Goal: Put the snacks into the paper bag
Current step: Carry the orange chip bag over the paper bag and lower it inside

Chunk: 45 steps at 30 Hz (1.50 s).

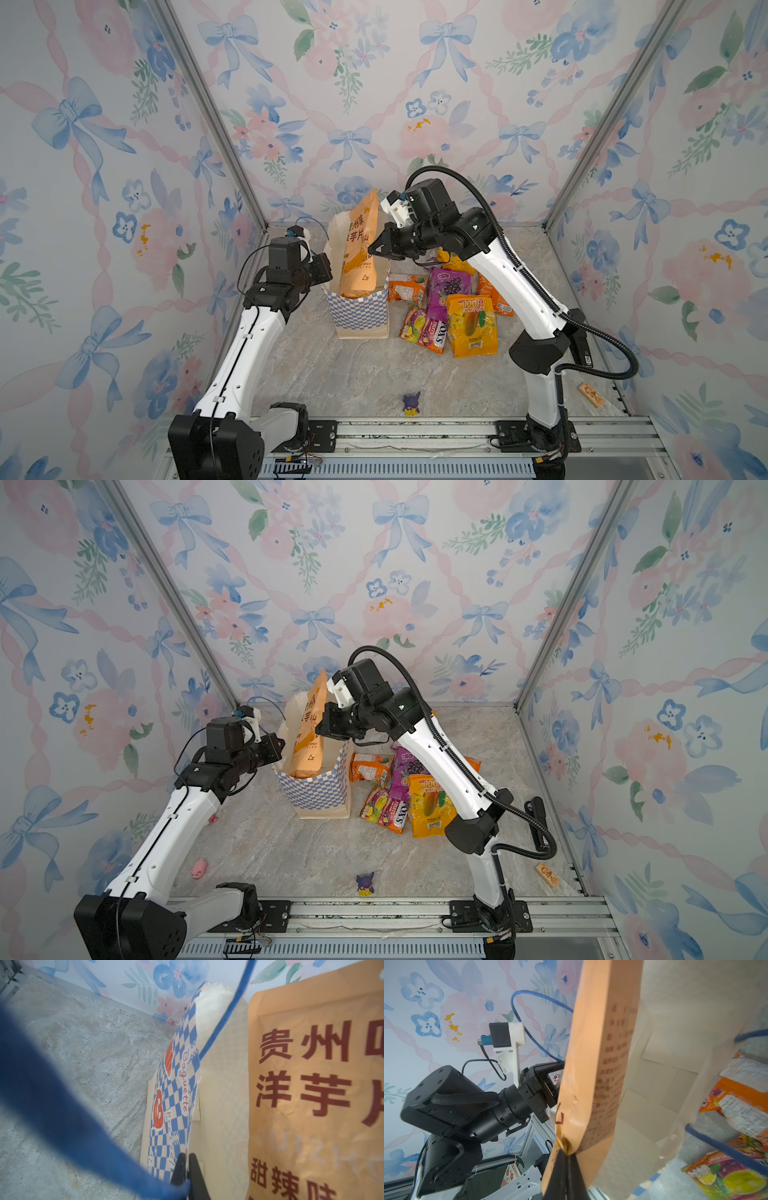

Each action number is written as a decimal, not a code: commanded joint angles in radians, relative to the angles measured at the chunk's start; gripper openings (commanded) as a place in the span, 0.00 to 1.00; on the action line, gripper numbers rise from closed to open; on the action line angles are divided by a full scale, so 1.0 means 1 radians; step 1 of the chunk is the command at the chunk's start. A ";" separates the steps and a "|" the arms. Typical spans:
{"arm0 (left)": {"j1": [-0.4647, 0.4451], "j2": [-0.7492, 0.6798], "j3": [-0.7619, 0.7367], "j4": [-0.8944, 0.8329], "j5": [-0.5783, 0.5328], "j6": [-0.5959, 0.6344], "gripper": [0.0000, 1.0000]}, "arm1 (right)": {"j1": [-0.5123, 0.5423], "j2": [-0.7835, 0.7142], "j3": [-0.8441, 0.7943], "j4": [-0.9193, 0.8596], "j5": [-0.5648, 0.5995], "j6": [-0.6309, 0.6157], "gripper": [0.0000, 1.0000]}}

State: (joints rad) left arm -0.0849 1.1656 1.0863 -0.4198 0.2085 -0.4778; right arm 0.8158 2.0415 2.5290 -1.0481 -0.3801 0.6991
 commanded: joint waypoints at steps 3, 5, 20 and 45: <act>-0.005 -0.019 -0.011 0.013 0.002 -0.013 0.00 | 0.013 0.007 -0.009 -0.006 -0.005 0.000 0.00; -0.005 -0.021 -0.011 0.013 0.002 -0.013 0.00 | 0.014 0.010 -0.012 -0.006 -0.007 0.007 0.00; -0.014 -0.031 -0.018 0.022 0.012 -0.021 0.00 | 0.016 0.039 -0.044 0.047 -0.014 0.047 0.00; -0.024 -0.033 -0.028 0.044 0.022 -0.026 0.00 | 0.003 0.121 0.006 0.072 -0.025 0.103 0.00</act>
State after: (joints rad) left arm -0.0986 1.1461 1.0695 -0.4046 0.2100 -0.4877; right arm 0.8200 2.1521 2.4966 -0.9932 -0.3882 0.7940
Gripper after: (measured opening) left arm 0.048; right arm 0.047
